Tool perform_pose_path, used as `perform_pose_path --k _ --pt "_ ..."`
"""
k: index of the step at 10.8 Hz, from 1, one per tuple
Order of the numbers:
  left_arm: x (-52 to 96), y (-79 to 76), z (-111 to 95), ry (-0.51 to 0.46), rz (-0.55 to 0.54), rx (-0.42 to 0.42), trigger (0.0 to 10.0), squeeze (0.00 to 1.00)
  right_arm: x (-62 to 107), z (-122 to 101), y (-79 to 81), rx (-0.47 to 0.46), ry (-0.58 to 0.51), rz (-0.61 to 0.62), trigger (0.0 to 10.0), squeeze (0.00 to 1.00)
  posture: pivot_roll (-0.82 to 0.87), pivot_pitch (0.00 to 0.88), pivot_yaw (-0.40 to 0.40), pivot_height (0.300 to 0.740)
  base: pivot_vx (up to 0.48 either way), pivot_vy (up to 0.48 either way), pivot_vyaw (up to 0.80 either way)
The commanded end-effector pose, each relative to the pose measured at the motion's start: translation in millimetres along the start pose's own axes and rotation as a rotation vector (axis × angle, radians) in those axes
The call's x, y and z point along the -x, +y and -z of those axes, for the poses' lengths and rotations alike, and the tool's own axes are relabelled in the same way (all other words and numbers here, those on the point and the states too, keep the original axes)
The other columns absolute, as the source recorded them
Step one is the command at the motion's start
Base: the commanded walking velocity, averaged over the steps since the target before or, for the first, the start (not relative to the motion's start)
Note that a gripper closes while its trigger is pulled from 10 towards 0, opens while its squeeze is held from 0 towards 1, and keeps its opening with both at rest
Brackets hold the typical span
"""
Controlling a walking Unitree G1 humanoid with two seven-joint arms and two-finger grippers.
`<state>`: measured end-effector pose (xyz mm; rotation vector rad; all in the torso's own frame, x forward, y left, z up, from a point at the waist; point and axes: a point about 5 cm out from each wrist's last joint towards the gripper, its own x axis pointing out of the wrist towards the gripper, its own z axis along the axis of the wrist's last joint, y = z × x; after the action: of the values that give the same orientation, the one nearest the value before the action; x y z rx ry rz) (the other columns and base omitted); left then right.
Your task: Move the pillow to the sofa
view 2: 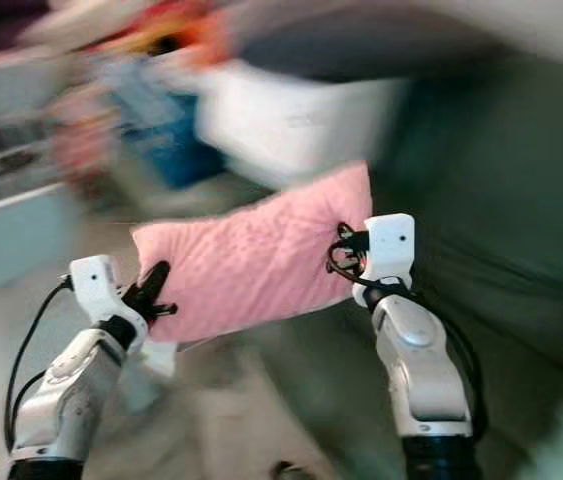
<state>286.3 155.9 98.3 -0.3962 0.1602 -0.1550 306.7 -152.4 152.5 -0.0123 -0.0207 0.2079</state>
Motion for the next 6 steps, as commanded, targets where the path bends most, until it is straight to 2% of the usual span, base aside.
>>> perform_pose_path --k 1,3,6 --pt "0.1 1.2 -4.6 -0.01 -0.008 -0.007 10.0 0.0 -1.0 -8.9 3.2 0.002 -0.043 -0.011 10.0 0.0 -0.16 0.009 -0.005 0.74 0.0 0.0 -0.78" --pt "-0.2 0.7 -5.7 -0.012 -0.001 0.003 10.0 0.0 -0.4 -10.2 3.4 0.013 -0.052 -0.015 10.0 0.0 -0.16 0.009 -0.007 0.74 0.0 0.0 0.0" --pt "0.2 -0.8 -4.6 -0.002 0.014 -0.009 10.0 0.0 0.1 -10.8 3.1 0.012 -0.056 -0.016 10.0 0.0 -0.16 0.01 -0.008 0.74 0.0 0.48 0.0"
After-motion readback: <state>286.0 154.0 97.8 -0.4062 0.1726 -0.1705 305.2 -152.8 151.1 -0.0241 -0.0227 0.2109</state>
